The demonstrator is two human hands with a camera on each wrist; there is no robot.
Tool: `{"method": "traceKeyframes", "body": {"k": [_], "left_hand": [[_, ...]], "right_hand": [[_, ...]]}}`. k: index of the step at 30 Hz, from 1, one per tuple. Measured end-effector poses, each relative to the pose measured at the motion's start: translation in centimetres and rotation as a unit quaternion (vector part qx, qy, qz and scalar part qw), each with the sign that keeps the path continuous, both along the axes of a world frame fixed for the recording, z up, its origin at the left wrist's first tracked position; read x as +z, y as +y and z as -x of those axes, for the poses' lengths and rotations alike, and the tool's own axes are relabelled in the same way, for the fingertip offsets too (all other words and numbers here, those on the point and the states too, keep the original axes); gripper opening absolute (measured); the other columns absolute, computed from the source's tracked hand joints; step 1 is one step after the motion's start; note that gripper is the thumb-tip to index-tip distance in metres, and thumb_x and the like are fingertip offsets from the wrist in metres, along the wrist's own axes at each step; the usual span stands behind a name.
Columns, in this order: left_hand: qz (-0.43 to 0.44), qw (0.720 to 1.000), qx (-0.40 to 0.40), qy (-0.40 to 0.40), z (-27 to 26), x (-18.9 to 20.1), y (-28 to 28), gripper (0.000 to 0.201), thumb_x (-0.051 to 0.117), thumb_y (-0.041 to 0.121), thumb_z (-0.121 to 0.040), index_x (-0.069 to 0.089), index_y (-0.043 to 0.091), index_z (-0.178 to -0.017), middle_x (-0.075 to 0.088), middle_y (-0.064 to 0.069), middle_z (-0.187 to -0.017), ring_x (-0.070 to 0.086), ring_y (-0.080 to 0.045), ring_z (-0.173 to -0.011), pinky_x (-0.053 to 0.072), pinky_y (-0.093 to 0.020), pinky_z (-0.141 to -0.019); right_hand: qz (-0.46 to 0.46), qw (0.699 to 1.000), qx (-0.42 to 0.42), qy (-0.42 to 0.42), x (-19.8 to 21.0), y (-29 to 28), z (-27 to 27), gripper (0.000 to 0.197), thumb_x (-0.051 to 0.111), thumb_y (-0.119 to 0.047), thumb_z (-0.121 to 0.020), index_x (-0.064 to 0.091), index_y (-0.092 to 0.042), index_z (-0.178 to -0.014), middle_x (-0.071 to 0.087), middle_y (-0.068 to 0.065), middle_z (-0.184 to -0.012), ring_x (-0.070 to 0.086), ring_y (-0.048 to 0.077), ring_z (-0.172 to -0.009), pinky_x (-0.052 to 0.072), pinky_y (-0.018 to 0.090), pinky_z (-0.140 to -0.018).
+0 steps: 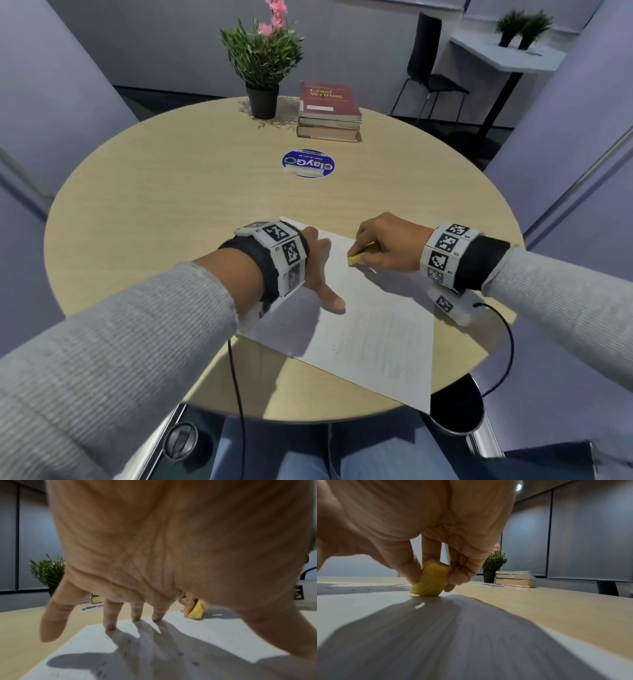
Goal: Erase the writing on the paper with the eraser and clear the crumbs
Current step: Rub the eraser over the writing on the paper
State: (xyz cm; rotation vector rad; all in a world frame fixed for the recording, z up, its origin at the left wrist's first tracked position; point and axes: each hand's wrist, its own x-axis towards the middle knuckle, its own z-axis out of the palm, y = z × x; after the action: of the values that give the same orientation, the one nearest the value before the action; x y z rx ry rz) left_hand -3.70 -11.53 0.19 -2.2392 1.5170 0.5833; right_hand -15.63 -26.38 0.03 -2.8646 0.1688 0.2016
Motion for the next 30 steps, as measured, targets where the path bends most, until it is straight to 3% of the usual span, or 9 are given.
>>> {"method": "traceKeyframes", "body": {"k": [2, 6, 10, 12, 16, 19, 22, 26, 30], "left_hand": [[0.001, 1.0, 0.009, 0.0, 0.3, -0.8, 0.1, 0.125, 0.057, 0.093, -0.057, 0.019, 0.022, -0.153, 0.021, -0.004, -0.158, 0.031, -0.032, -0.141, 0.037, -0.054, -0.104], [0.013, 0.999, 0.033, 0.006, 0.7, -1.4, 0.5, 0.129, 0.055, 0.091, -0.062, -0.001, 0.026, -0.158, -0.003, 0.0, -0.165, 0.004, -0.035, -0.15, 0.025, -0.06, -0.112], [0.007, 0.999, 0.043, 0.014, 0.8, -1.6, 0.5, 0.134, 0.058, 0.089, -0.062, -0.01, 0.027, -0.158, -0.014, 0.0, -0.165, -0.007, -0.036, -0.151, 0.018, -0.061, -0.115], [0.002, 0.999, 0.046, 0.015, 0.8, -1.4, 0.5, 0.134, 0.059, 0.089, -0.062, -0.012, 0.027, -0.158, -0.016, 0.0, -0.165, -0.009, -0.036, -0.151, 0.016, -0.062, -0.115], [0.009, 0.999, 0.049, 0.019, 0.7, -1.7, 0.6, 0.136, 0.058, 0.091, -0.059, -0.011, 0.027, -0.157, -0.014, 0.002, -0.165, -0.008, -0.036, -0.151, 0.017, -0.064, -0.114], [0.006, 0.998, 0.051, 0.02, 0.6, -1.7, 0.6, 0.136, 0.058, 0.091, -0.06, -0.013, 0.028, -0.157, -0.016, 0.002, -0.165, -0.011, -0.036, -0.151, 0.014, -0.064, -0.115], [0.005, 0.998, 0.051, 0.021, 0.7, -1.7, 0.5, 0.135, 0.058, 0.09, -0.061, -0.013, 0.027, -0.158, -0.016, 0.001, -0.165, -0.011, -0.036, -0.151, 0.014, -0.063, -0.115], [0.009, 0.998, 0.053, 0.031, 0.3, -2.1, 0.5, 0.137, 0.057, 0.093, -0.057, -0.013, 0.029, -0.157, -0.017, 0.003, -0.165, -0.012, -0.035, -0.151, 0.012, -0.064, -0.116], [0.008, 0.998, 0.053, 0.024, 0.2, -2.5, 0.3, 0.139, 0.058, 0.093, -0.056, -0.015, 0.03, -0.157, -0.017, 0.002, -0.165, -0.013, -0.037, -0.151, 0.011, -0.064, -0.116]], "right_hand": [[0.008, 1.0, 0.005, -0.005, -0.2, 0.1, 0.1, 0.023, 0.062, -0.03, -0.087, 0.074, -0.019, -0.103, 0.062, -0.002, -0.091, 0.049, 0.0, -0.07, 0.039, 0.018, -0.066], [0.022, 0.999, -0.001, -0.024, -0.4, 1.1, 0.6, 0.026, 0.062, -0.031, -0.087, 0.072, -0.018, -0.107, 0.063, 0.003, -0.094, 0.049, 0.009, -0.075, 0.041, 0.024, -0.072], [0.012, 0.995, 0.098, -0.03, -1.1, 4.5, 2.0, 0.029, 0.056, -0.036, -0.087, 0.073, -0.017, -0.102, 0.061, 0.006, -0.086, 0.051, 0.015, -0.071, 0.044, 0.027, -0.07], [0.019, 0.994, 0.103, -0.013, -0.7, 4.2, 1.6, 0.031, 0.053, -0.039, -0.088, 0.073, -0.019, -0.102, 0.061, 0.005, -0.084, 0.052, 0.015, -0.071, 0.045, 0.028, -0.07], [0.055, 0.998, 0.001, -0.043, -0.1, 1.1, 0.2, 0.028, 0.057, -0.035, -0.09, 0.072, -0.019, -0.108, 0.064, 0.004, -0.089, 0.058, 0.018, -0.08, 0.048, 0.03, -0.074], [0.033, 0.997, 0.054, -0.042, -0.9, 3.2, 0.9, 0.028, 0.056, -0.034, -0.09, 0.073, -0.019, -0.106, 0.062, 0.004, -0.086, 0.051, 0.012, -0.074, 0.046, 0.028, -0.073], [-0.025, 0.995, 0.096, -0.031, -0.9, 4.5, 1.6, 0.027, 0.058, -0.036, -0.088, 0.073, -0.021, -0.104, 0.058, 0.0, -0.082, 0.046, 0.005, -0.066, 0.041, 0.014, -0.067], [0.042, 0.998, -0.022, -0.04, 0.1, 1.1, -0.4, 0.028, 0.059, -0.032, -0.089, 0.072, -0.017, -0.109, 0.062, 0.004, -0.091, 0.055, 0.015, -0.08, 0.046, 0.029, -0.076], [0.011, 0.997, 0.077, -0.005, -0.2, 4.7, -0.1, 0.021, 0.06, -0.026, -0.083, 0.075, -0.016, -0.094, 0.064, 0.003, -0.082, 0.052, 0.012, -0.071, 0.046, 0.026, -0.07]]}}
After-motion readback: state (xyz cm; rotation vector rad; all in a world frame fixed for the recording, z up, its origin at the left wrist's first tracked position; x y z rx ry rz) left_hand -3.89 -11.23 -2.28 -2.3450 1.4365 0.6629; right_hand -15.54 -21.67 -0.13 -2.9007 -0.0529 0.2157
